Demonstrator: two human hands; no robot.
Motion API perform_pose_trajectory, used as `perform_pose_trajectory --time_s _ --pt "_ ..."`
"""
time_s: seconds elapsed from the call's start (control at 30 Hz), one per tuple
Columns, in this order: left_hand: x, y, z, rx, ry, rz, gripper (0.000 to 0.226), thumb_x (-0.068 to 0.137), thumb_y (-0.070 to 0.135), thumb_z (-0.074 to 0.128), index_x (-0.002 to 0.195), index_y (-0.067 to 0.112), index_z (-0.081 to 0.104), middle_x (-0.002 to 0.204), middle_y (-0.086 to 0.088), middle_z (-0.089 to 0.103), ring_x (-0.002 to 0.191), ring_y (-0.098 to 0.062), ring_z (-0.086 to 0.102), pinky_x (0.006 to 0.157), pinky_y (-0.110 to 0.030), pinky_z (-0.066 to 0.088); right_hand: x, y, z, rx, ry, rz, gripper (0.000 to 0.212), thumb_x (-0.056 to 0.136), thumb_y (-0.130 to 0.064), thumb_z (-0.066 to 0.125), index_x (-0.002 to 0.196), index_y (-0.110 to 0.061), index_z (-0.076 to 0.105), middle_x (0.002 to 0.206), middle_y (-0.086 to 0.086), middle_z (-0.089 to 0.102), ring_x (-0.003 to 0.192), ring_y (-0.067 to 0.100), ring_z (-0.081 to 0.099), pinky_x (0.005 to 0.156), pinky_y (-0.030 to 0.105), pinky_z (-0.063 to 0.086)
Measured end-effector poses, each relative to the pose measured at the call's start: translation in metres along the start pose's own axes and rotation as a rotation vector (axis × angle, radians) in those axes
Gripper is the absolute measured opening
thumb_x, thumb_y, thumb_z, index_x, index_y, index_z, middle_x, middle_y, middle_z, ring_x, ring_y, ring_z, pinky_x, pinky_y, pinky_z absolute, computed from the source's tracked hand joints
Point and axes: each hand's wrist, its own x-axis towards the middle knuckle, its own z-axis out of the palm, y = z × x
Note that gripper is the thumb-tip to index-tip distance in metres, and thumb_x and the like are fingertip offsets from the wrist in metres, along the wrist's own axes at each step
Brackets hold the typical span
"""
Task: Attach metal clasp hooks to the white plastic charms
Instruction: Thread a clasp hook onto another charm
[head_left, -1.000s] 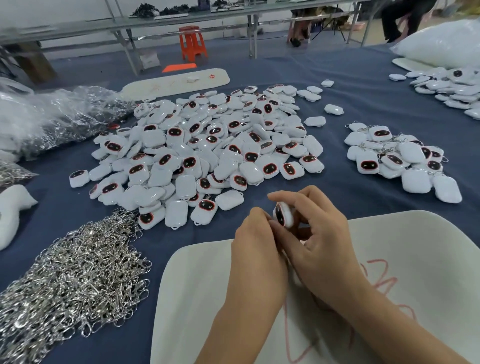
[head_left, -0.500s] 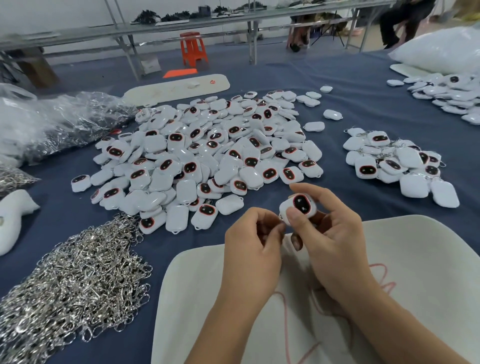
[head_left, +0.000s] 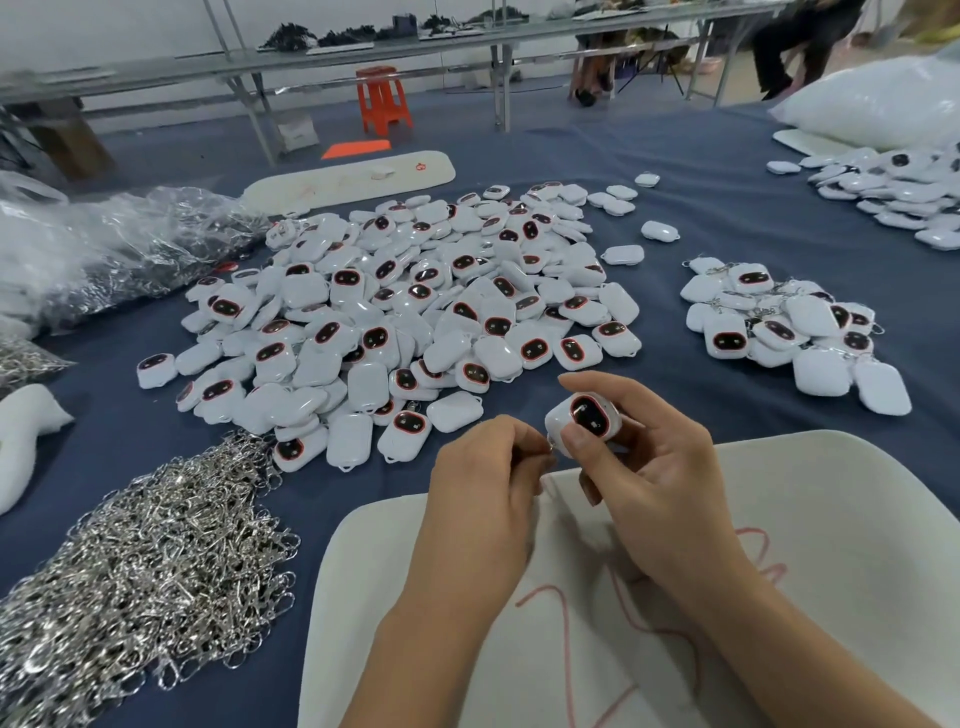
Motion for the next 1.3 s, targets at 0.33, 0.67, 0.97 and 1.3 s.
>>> perform_pose_trajectory --time_s 0.33,0.67,0.97,1.3 --pt "-0.002 0.004 0.002 0.139 0.024 -0.038 0.013 0.097 0.012 0.061 0.088 0.02 0.065 0.086 0.006 0.064 0.081 -0.013 0.061 0.075 -0.038 0.05 -0.002 0.003 0.003 -0.298 -0.015 -0.189 0.021 0.089 -0.015 0.076 0.108 -0.023 0.072 0.091 -0.012 0.069 0.078 0.016 0.069 0.066 0.027 0.054" --pt "0.005 -0.005 0.006 -0.248 0.148 0.082 0.017 0.083 0.006 0.076 0.084 0.022 0.07 0.082 0.015 0.069 0.081 -0.007 0.067 0.075 -0.011 0.048 0.007 0.0 0.002 0.429 0.062 0.327 0.017 0.093 -0.001 0.068 0.108 -0.004 0.073 0.077 0.01 0.059 0.056 0.016 0.049 0.048 0.024 0.047" --pt "0.005 -0.008 0.011 -0.219 0.173 0.077 0.015 0.09 0.011 0.07 0.09 0.026 0.072 0.082 0.013 0.07 0.082 -0.013 0.068 0.073 -0.016 0.049 0.008 0.0 0.001 0.455 0.05 0.347 0.014 0.093 0.001 0.069 0.103 -0.007 0.073 0.077 0.008 0.062 0.057 0.015 0.051 0.049 0.024 0.049" --pt "0.007 -0.01 0.007 -0.071 0.173 0.123 0.013 0.092 0.015 0.069 0.083 0.024 0.068 0.08 0.013 0.067 0.082 -0.013 0.064 0.069 -0.02 0.048 0.007 0.002 0.0 0.326 0.041 0.321 0.01 0.096 -0.006 0.071 0.103 -0.012 0.072 0.075 0.012 0.061 0.054 0.016 0.051 0.046 0.026 0.049"
